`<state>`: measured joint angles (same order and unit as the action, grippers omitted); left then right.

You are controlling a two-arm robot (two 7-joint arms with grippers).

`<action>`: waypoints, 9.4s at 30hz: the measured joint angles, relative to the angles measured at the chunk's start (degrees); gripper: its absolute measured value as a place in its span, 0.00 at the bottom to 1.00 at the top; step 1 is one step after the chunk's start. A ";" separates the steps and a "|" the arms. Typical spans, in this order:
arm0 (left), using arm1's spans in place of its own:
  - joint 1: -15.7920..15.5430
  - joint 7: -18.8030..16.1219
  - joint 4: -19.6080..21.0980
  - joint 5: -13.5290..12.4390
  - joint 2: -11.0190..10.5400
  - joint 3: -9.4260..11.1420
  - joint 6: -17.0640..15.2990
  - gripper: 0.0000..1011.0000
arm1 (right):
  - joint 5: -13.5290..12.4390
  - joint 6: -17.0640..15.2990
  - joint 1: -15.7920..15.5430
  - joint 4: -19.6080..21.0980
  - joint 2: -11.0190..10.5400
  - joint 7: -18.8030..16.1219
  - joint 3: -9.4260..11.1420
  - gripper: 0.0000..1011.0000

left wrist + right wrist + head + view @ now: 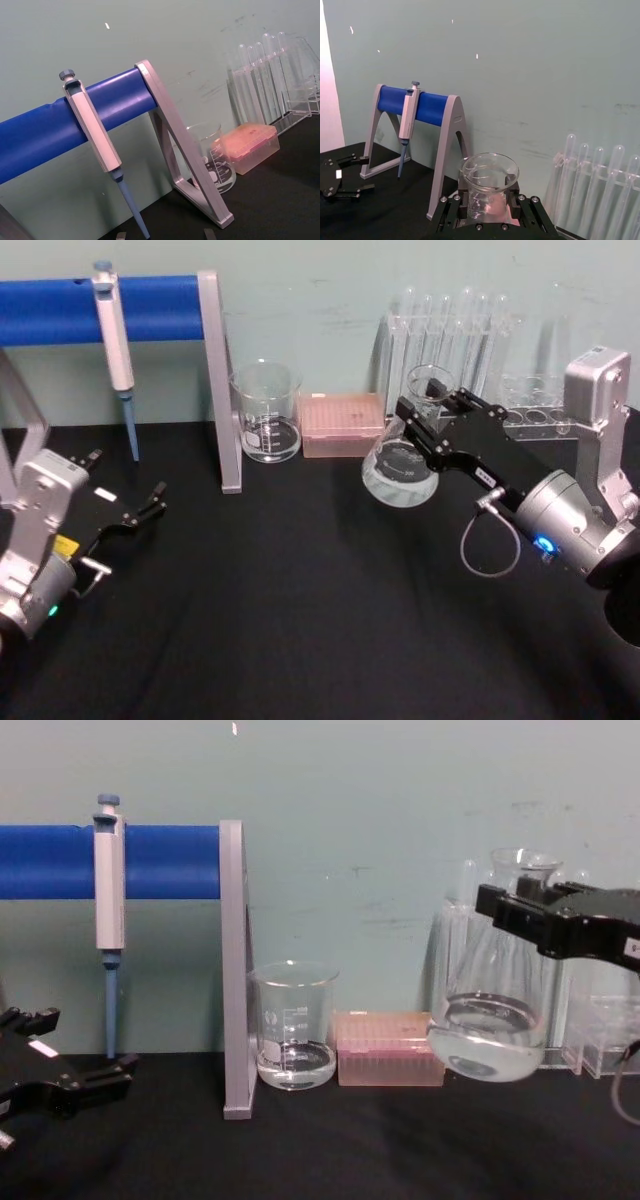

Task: Grasp the erlenmeyer flask with one hand, shake it three times, then place it back.

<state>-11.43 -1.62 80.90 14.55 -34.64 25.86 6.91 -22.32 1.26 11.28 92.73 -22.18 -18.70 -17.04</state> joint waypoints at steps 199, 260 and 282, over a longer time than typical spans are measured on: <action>0.00 0.00 0.00 0.00 0.00 0.00 0.00 0.99 | -4.55 4.52 4.35 -4.22 -2.54 -14.94 -5.78 0.45; 0.00 0.00 0.00 0.00 0.00 0.00 0.00 0.99 | -9.53 8.09 9.20 -18.83 -4.17 -24.82 -12.57 0.45; 0.00 0.00 0.00 0.00 0.00 0.00 0.00 0.99 | -8.69 6.63 9.71 -19.83 -4.24 -24.56 -13.53 0.45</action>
<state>-11.43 -1.62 80.90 14.55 -34.65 25.86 6.91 -31.01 7.88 20.99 72.91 -26.42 -43.25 -30.56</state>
